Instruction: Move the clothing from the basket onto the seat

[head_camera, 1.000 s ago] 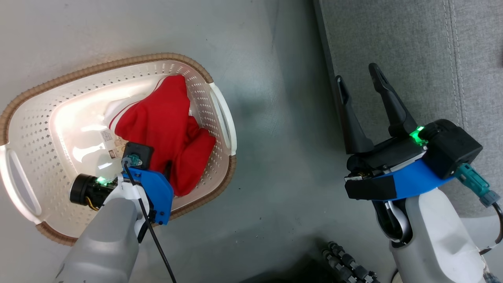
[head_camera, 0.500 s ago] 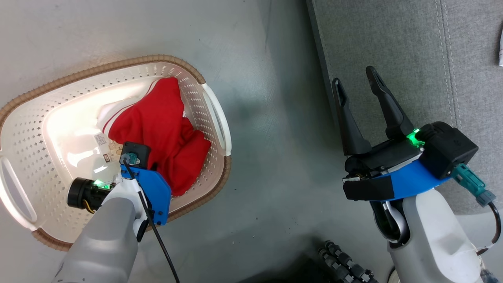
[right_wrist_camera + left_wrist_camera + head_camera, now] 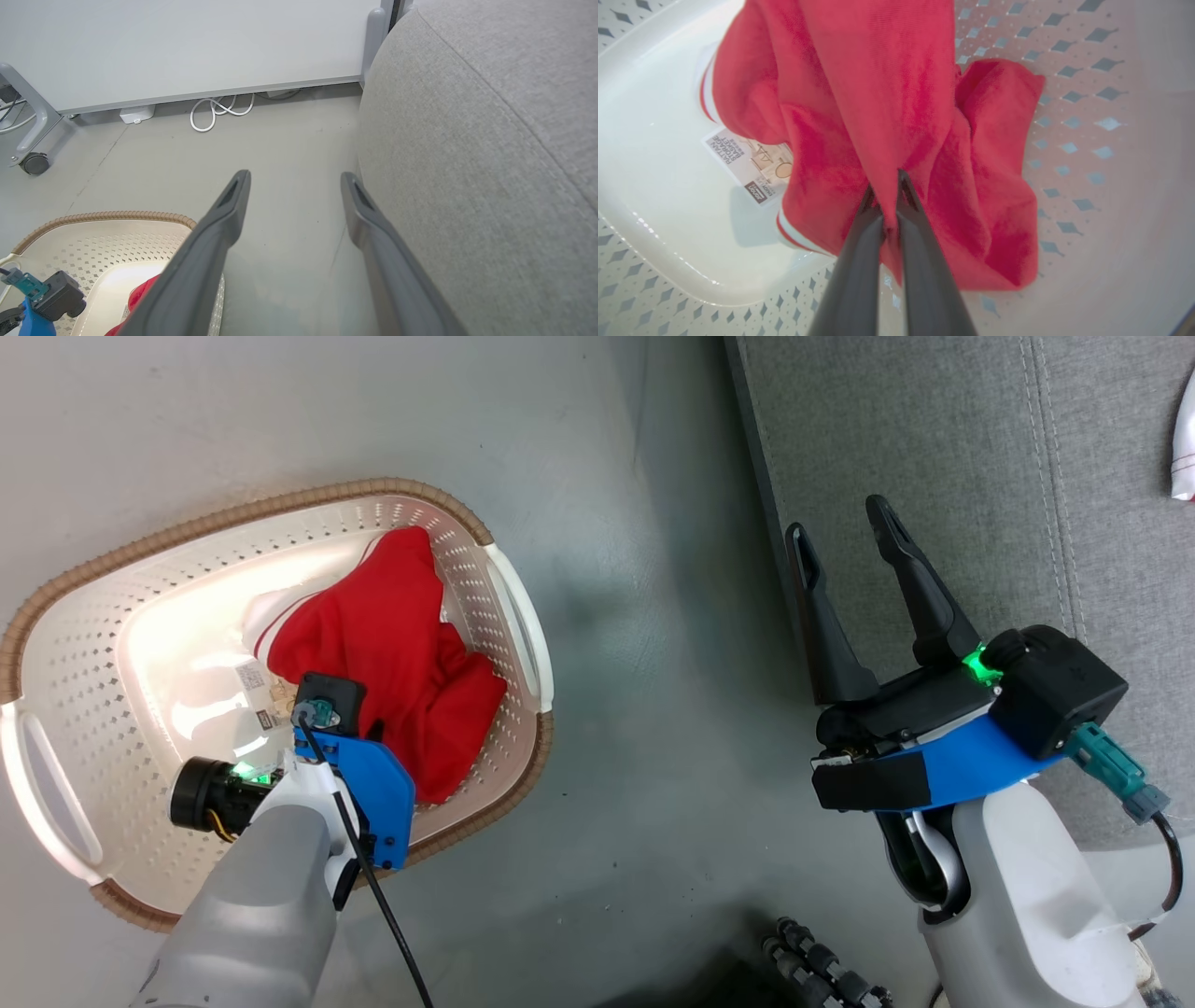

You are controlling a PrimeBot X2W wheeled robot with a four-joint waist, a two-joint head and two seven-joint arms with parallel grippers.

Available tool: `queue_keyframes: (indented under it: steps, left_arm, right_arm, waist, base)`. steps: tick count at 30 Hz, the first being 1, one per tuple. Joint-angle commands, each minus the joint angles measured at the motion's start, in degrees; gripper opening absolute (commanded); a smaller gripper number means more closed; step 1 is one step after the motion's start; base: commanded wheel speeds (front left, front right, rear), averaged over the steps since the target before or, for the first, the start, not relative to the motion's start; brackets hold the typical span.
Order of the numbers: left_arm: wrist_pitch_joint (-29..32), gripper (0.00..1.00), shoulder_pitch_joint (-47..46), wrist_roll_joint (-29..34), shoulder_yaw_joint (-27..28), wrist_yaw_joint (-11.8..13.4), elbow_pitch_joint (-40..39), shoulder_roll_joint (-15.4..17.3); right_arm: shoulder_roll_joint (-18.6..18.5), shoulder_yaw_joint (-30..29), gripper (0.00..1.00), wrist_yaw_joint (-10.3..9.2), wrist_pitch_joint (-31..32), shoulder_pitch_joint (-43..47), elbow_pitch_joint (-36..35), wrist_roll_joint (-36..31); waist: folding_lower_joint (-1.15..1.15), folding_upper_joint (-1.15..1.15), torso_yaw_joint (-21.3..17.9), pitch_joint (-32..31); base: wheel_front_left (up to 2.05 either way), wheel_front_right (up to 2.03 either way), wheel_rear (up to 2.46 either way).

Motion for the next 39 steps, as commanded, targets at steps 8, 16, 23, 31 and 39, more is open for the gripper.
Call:
queue_keyframes:
  steps: [8, 16, 23, 31, 39]
  left_arm:
    - [-2.7, 0.0, 0.23, -0.96, -0.88, -0.45, 0.06, -1.56]
    - [-6.45, 0.0, 2.38, -1.9, -2.64, -0.95, -0.58, -3.65]
    - [-7.87, 0.0, 5.96, -3.67, -5.76, -0.95, -3.44, -4.41]
    - [-9.12, 0.0, 9.99, -9.09, -13.03, -0.96, -11.75, -4.54]
    - [-11.12, 0.0, 9.76, -13.37, -19.07, -0.97, -16.5, -4.52]
  right_arm:
    - [-0.01, -0.04, 1.0, 0.01, 1.18, -0.18, 0.91, -1.3]
    - [-1.65, -0.62, 1.0, 0.01, 3.12, 2.52, 1.68, -2.04]
    - [-2.82, -0.46, 1.0, 0.01, 4.98, 5.12, 2.08, -1.82]
    - [-3.67, -0.81, 1.0, 0.01, 7.48, 9.64, 2.92, -0.92]
    - [-3.29, -1.46, 1.0, 0.01, 9.34, 14.2, 3.48, -0.45]
  waist:
    - [0.0, 0.0, 2.04, -4.25]
    - [0.0, 0.0, 6.2, -12.0]
    - [0.0, 0.0, 9.09, -19.8]
    - [0.0, 0.0, 13.0, -30.61]
    - [0.0, 0.0, 16.36, -39.63]
  base:
    - [0.0, 0.0, 0.0]
    - [0.0, 0.0, 0.0]
    - [0.0, 0.0, 0.0]
    - [0.0, 0.0, 0.0]
    - [0.0, 0.0, 0.0]
